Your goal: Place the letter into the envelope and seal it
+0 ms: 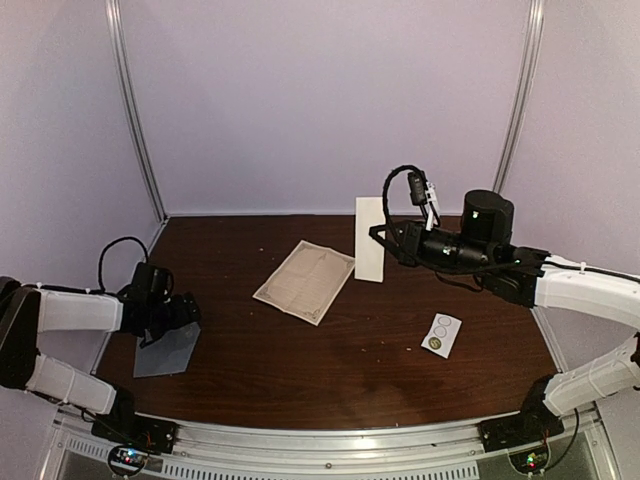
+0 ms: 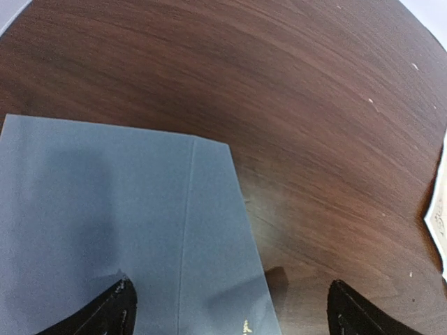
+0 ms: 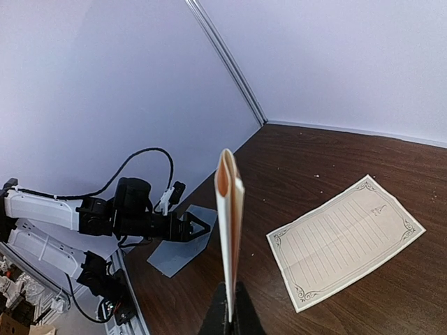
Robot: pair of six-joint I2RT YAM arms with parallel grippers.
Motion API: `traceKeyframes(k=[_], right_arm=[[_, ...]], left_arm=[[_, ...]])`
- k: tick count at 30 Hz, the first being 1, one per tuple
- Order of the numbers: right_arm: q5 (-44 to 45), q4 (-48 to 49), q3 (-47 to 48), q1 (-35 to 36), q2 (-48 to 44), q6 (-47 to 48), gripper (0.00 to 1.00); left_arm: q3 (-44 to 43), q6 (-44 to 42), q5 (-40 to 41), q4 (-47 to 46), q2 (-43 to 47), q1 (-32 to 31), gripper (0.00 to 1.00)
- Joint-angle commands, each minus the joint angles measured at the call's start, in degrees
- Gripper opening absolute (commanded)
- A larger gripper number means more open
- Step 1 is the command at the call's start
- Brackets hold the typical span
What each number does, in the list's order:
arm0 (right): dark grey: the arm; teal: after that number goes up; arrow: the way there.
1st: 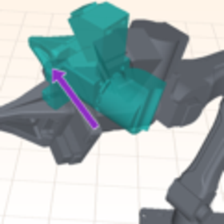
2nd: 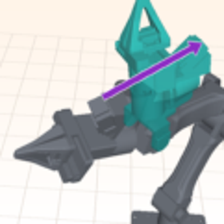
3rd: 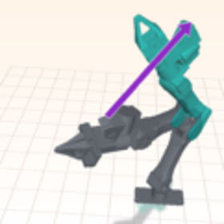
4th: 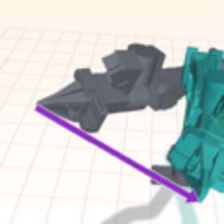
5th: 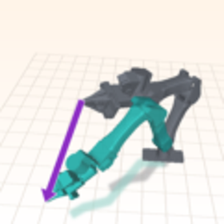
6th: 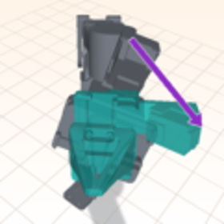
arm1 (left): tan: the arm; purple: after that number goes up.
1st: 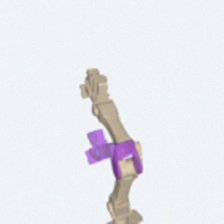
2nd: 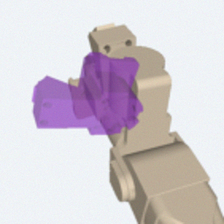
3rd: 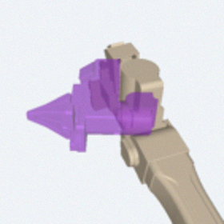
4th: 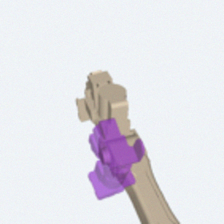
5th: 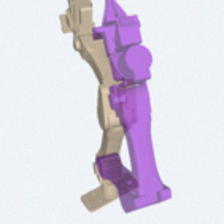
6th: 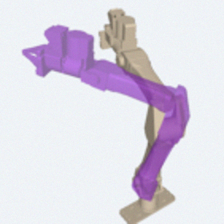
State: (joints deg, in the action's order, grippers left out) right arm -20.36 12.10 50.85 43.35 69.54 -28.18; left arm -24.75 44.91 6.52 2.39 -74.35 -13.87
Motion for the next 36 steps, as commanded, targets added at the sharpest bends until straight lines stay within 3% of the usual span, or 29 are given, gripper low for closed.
traceKeyframes(k=[1, 11, 21, 26, 29, 36], right_arm=[[1.8, -0.5, 1.1, -0.3, -0.1, 1.2, 0.0], [2.0, -1.0, 1.4, -0.2, 0.3, 0.6, 0.0], [4.3, -3.2, 1.3, -0.3, -0.1, -0.3, 0.0], [4.2, -4.5, 0.6, -0.9, 1.2, -1.2, 0.0], [2.8, -4.4, 0.7, -1.3, 3.9, -1.6, 0.0], [0.8, -5.2, 3.5, -1.3, 10.8, -1.2, 0.0]], left_arm=[[0.7, -1.7, -8.8, -2.0, -1.0, -3.8, 0.96], [0.5, -3.7, -19.8, -15.1, -7.1, -19.9, 0.95], [-16.3, -7.7, -16.6, -15.6, -16.7, -36.4, 0.93], [-20.0, -6.2, -10.6, -8.2, -11.1, -36.7, 0.96], [-19.2, -3.8, -8.9, -0.9, -7.8, -33.7, 0.98], [-5.5, 4.2, -13.8, 2.9, 4.0, -20.0, 0.98]])
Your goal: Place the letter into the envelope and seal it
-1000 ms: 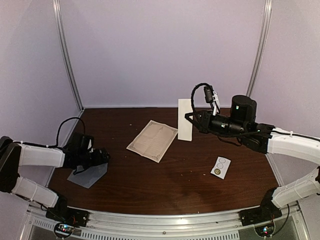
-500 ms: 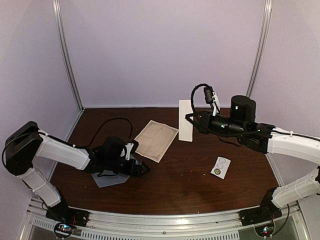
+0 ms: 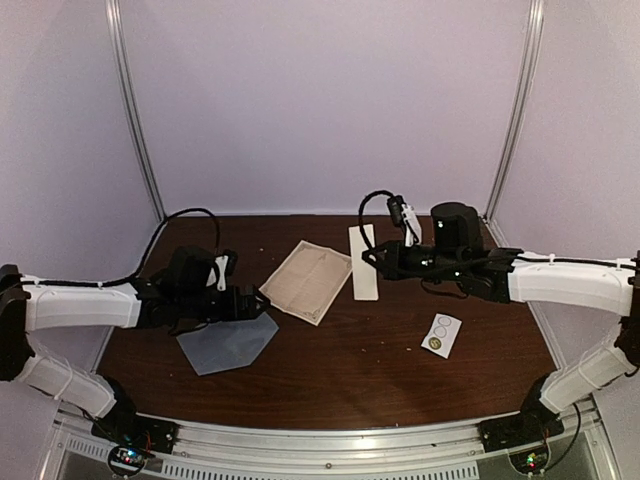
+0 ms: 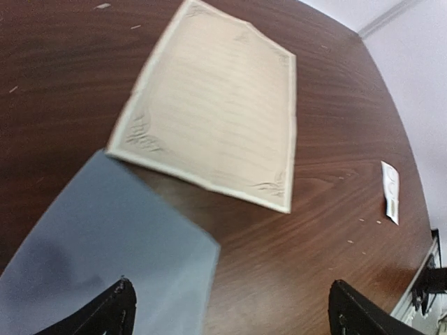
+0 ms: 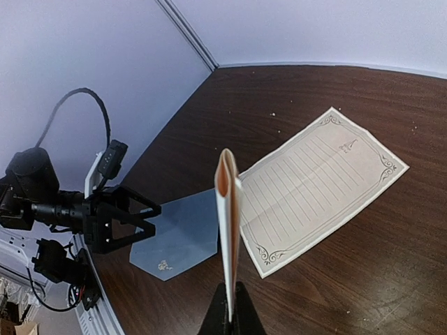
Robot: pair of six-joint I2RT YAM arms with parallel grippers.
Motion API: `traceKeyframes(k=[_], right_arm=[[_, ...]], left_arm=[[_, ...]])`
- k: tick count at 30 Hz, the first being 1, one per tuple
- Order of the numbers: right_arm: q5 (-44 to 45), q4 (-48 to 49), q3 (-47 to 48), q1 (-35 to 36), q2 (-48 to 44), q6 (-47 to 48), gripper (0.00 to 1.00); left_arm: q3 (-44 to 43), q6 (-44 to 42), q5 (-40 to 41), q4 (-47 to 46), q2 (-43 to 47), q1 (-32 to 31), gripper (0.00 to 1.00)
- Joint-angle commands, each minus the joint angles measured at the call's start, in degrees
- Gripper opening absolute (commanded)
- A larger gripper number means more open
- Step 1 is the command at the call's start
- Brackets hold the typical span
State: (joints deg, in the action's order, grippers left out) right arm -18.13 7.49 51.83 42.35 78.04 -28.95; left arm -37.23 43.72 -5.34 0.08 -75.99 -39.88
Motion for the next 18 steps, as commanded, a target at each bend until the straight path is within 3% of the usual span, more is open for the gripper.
traceKeyframes(k=[1, 9, 14, 18], right_arm=[[-1.9, -0.3, 2.7, -0.3, 3.1, -0.3, 0.0], [-4.0, -0.9, 6.3, -0.3, 8.2, 0.4, 0.0], [-4.4, -0.5, 6.5, -0.3, 9.1, 0.1, 0.0], [-4.7, -0.4, 6.6, -0.3, 9.5, 0.0, 0.0]], left_arm=[[8.9, 6.1, -2.5, 5.3, 7.9, 8.0, 0.98], [18.2, 7.2, -4.5, 12.3, 19.9, 24.3, 0.98], [20.4, 8.0, -0.4, 16.5, 24.1, 27.9, 0.98], [22.4, 7.8, -3.0, 13.5, 23.2, 28.6, 0.98]])
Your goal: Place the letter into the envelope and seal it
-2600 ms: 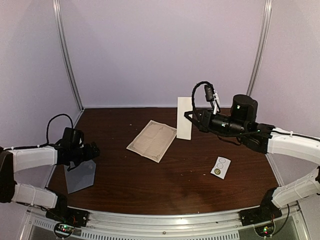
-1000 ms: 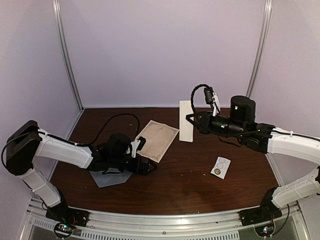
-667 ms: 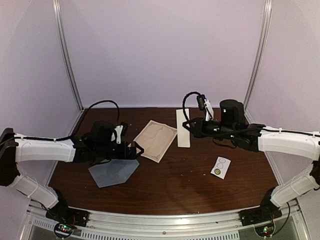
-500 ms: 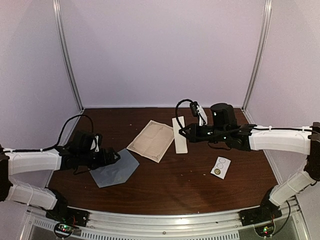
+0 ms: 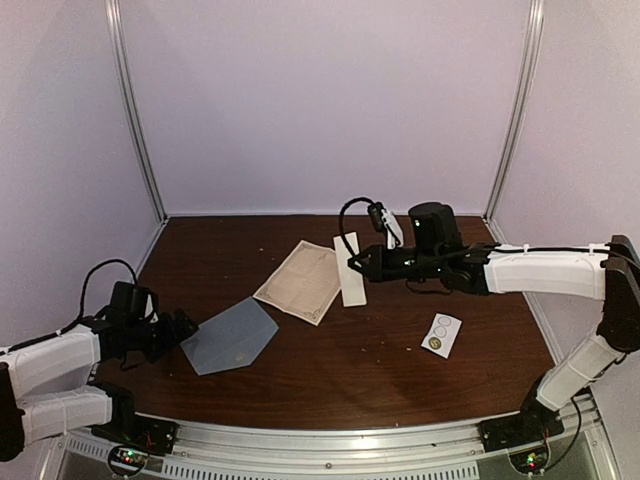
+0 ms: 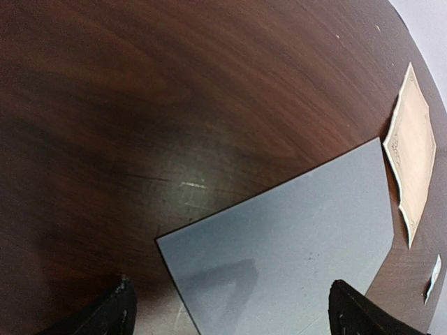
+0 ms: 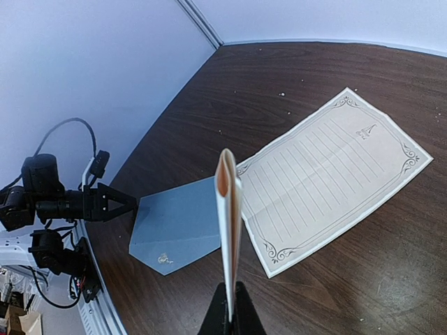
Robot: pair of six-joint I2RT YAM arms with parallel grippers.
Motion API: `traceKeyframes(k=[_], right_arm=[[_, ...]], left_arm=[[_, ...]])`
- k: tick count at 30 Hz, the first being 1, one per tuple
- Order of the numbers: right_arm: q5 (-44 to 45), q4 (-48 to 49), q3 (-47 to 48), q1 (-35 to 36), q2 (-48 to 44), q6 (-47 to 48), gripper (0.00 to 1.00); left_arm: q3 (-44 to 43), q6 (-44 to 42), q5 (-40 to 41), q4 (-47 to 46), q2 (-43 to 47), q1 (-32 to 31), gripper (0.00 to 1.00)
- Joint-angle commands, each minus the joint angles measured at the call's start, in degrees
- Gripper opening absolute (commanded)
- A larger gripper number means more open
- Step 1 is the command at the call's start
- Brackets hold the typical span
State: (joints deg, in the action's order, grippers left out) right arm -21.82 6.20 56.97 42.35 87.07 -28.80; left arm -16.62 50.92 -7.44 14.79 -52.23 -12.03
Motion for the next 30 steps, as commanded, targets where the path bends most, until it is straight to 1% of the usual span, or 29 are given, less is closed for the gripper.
traceKeyframes(k=[1, 9, 14, 18, 23, 30], right_arm=[[-1.0, 0.8, 1.5, -0.3, 0.5, -0.1, 0.0], [-1.1, 0.6, 1.6, -0.3, 0.7, -0.2, 0.0], [-1.3, 0.6, 1.7, -0.3, 1.3, -0.2, 0.0], [-1.7, 0.4, 2.1, -0.3, 2.3, -0.4, 0.0], [-1.6, -0.1, 2.1, -0.3, 3.2, -0.8, 0.0], [0.0, -1.0, 0.4, -0.3, 3.5, -1.2, 0.0]], left_arm=[[1.8, 0.5, -1.2, -1.5, -1.3, 0.8, 0.98], [2.6, -1.7, -4.2, -7.5, -5.3, 0.8, 0.98], [2.3, -6.3, -8.2, -12.0, -8.5, 0.8, 0.97], [1.9, -9.1, -13.5, -17.2, -11.6, 0.1, 0.93], [-0.5, -10.8, -14.9, -21.9, -18.1, -5.2, 0.92], [-7.7, -11.7, -12.7, -26.8, -28.5, -15.3, 0.92]])
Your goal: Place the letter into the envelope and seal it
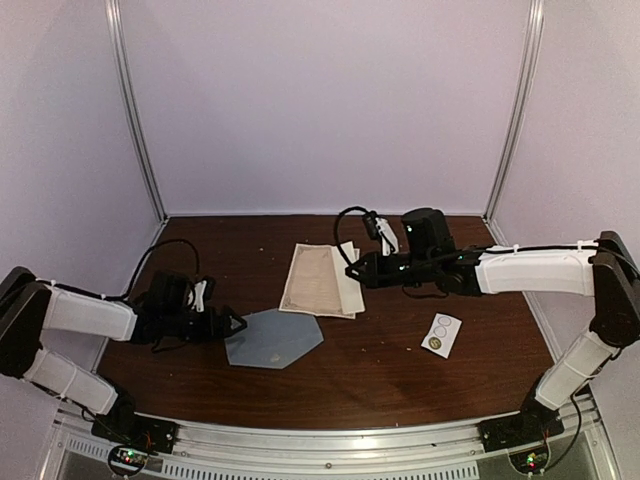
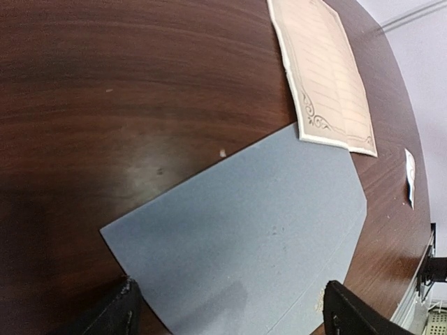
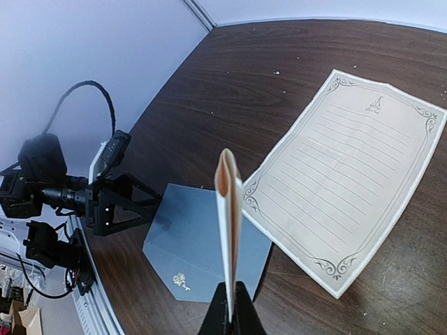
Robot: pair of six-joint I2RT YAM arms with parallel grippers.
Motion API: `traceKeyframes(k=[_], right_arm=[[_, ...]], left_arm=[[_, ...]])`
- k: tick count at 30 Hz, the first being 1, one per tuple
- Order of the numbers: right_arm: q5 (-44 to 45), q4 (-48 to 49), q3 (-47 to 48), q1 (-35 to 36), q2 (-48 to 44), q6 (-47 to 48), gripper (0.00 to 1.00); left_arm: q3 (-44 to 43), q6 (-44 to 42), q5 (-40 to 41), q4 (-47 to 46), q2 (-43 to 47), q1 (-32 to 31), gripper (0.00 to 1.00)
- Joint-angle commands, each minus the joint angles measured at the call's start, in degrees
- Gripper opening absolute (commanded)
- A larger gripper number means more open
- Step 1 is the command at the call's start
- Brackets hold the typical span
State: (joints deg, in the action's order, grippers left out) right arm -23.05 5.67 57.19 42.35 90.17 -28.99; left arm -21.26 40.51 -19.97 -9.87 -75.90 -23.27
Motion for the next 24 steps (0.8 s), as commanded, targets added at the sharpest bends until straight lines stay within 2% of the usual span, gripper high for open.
traceKeyframes(k=[1, 4, 9, 14, 19, 24], right_arm=[[1.4, -0.3, -0.3, -0.3, 0.8, -1.2, 0.0], [1.4, 0.4, -1.2, -0.3, 2.4, -1.8, 0.0], [1.3, 0.5, -1.0, -0.3, 5.5, -2.3, 0.0], [1.3, 0.5, 0.2, -0.3, 8.9, -2.5, 0.0], [0.2, 1.3, 1.5, -0.3, 11.9, -3.1, 0.0], [0.1, 1.9, 2.6, -0.3, 14.2, -3.3, 0.0]], left_arm=[[-4.0, -1.3, 0.0, -2.7, -6.2, -4.8, 0.92], [-6.3, -1.0, 0.8, -3.0, -8.4, -5.9, 0.91], [-6.2, 1.6, 3.9, 1.1, -5.2, -5.9, 0.92], [-1.0, 8.0, 1.4, 2.6, 0.3, -6.3, 0.92], [4.4, 15.4, -2.4, -0.6, 5.2, -8.9, 0.92], [5.6, 20.1, -4.5, -2.3, 7.9, -10.7, 0.92]])
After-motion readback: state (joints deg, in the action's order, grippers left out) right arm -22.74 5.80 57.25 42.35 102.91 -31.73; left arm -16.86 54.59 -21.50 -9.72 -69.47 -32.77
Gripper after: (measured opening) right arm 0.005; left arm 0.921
